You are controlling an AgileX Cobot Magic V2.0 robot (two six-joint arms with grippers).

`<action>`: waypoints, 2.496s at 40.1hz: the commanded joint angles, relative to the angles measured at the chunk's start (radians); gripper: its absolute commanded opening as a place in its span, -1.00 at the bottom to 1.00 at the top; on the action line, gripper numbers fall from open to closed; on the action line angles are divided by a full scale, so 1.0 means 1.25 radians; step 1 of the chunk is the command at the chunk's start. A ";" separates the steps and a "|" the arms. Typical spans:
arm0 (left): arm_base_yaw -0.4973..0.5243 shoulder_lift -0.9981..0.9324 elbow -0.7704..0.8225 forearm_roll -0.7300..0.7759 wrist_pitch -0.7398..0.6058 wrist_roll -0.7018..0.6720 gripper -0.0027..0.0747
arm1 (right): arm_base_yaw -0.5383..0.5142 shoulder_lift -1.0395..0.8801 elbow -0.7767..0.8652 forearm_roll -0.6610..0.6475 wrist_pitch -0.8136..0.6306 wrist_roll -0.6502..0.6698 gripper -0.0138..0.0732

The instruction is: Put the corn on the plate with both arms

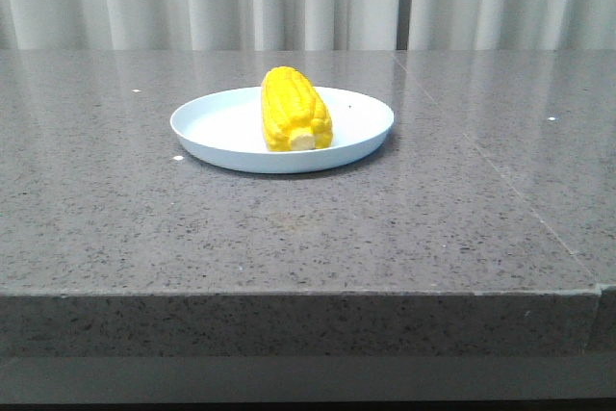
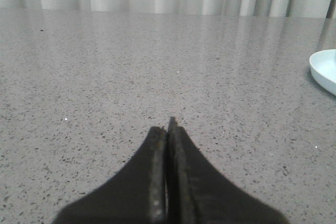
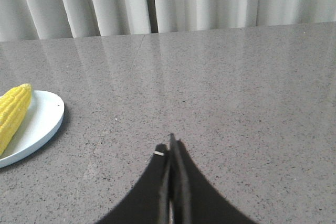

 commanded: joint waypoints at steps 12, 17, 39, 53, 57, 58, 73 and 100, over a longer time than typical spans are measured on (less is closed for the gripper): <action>0.001 -0.015 0.018 -0.005 -0.072 0.001 -0.98 | -0.003 0.008 -0.021 -0.012 -0.067 -0.010 -0.85; 0.001 -0.015 0.018 -0.005 -0.072 0.001 -0.98 | -0.003 0.008 -0.021 -0.012 -0.067 -0.010 -0.85; 0.001 -0.015 0.018 -0.005 -0.072 0.001 -0.98 | -0.003 0.008 -0.021 -0.012 -0.067 -0.010 -0.85; 0.001 -0.015 0.018 -0.005 -0.072 0.001 -0.98 | -0.003 0.001 0.058 -0.016 -0.153 -0.010 -0.85; 0.001 -0.015 0.018 -0.005 -0.072 0.001 -0.98 | -0.002 -0.004 0.129 0.006 -0.209 -0.010 -0.85; 0.001 -0.015 0.018 -0.005 -0.072 0.001 -0.98 | -0.002 -0.008 0.142 0.010 -0.216 -0.010 -0.85; 0.001 -0.015 0.018 -0.005 -0.073 0.001 -0.98 | -0.006 -0.106 0.322 0.018 -0.268 -0.024 -0.85; 0.001 -0.013 0.018 -0.005 -0.073 0.001 -0.98 | -0.006 -0.130 0.321 0.018 -0.253 -0.034 -0.85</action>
